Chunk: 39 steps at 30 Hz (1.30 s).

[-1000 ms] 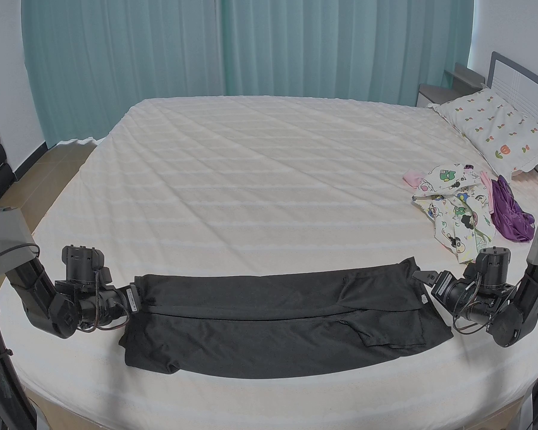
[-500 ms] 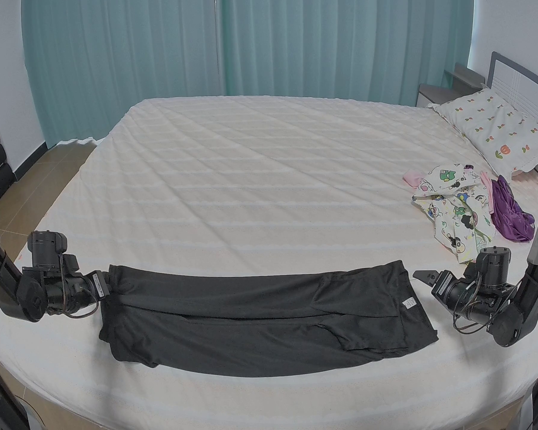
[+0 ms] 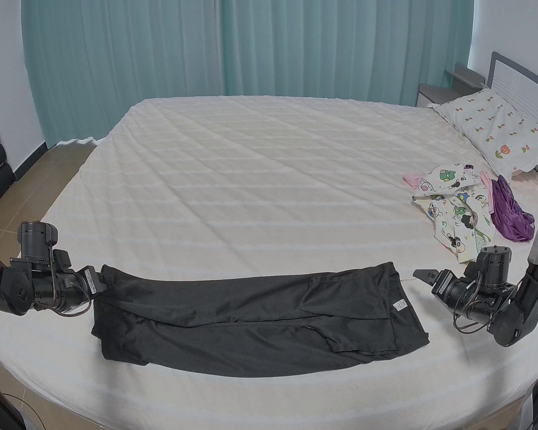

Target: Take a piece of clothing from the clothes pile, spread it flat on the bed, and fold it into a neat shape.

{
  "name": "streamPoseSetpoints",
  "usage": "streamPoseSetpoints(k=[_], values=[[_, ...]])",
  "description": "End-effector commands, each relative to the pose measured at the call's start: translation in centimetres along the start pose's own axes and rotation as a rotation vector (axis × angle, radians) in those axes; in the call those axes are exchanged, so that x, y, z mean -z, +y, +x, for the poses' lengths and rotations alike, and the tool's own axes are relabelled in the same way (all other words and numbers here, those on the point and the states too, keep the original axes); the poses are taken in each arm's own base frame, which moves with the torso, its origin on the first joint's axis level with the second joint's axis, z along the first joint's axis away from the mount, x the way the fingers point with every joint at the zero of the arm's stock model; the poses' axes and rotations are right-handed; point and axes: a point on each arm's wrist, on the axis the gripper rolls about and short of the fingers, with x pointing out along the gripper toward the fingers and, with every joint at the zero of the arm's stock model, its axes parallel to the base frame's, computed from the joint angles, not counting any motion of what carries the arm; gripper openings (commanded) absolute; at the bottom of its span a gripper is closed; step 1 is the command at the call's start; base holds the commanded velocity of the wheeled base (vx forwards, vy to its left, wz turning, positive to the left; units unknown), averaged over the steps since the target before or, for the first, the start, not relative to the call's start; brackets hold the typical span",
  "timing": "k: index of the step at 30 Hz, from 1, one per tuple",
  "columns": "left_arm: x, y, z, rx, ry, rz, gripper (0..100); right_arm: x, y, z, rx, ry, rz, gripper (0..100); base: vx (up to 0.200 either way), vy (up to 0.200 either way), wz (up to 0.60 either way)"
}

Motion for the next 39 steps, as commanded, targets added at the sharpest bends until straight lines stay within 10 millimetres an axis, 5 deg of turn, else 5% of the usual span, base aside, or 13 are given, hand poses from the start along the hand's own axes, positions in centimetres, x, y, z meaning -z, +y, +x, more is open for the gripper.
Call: streamPoseSetpoints(k=[1, 21, 39], values=[[0.8, -4.2, -1.5, 0.054, 0.0, 0.018, 0, 0.0, 0.1, 0.0, -0.002, 0.001, -0.001, 100, 0.0, -0.2, 0.0], [2.5, -16.0, -2.7, 0.094, 0.083, -0.024, 0, -0.3, 0.3, -0.2, -0.013, -0.012, -0.003, 100, 0.0, -0.2, 0.0], [4.7, -22.3, 0.7, 0.128, 0.158, -0.049, 0, -0.2, 0.3, -0.1, -0.011, -0.01, -0.002, 100, 0.0, -0.2, 0.0]])
